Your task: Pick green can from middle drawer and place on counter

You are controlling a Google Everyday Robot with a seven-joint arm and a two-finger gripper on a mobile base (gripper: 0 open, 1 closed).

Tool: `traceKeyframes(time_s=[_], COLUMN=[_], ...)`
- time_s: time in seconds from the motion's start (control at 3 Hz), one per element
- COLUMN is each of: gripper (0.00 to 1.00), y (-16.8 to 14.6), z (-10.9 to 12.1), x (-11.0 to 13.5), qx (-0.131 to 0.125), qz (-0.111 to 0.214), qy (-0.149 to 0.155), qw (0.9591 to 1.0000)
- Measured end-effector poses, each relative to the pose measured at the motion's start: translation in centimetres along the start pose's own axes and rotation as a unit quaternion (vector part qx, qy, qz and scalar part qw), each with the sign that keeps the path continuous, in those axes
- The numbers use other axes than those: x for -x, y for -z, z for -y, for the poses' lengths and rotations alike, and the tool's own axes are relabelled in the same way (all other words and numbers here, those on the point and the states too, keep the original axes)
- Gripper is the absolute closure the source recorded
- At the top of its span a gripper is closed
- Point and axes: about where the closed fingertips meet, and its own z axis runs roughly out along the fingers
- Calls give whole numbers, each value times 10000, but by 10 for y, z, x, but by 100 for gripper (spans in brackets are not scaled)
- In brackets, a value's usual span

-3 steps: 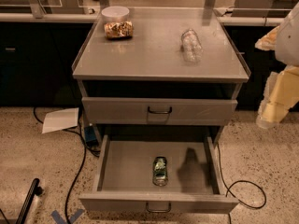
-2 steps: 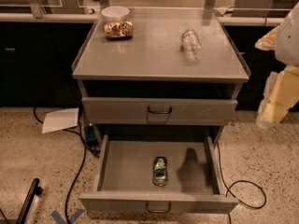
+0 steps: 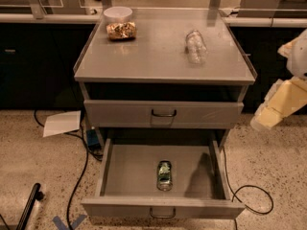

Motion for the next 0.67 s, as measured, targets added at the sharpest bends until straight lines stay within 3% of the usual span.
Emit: traceKeyframes(time_s=[0.33, 0.67], gripper=[0, 0], y=[-27, -49], z=[17, 34], x=[-11, -16], qx=[-152, -20], qz=[193, 127], qy=[-1111, -1608], qw=[9935, 9869])
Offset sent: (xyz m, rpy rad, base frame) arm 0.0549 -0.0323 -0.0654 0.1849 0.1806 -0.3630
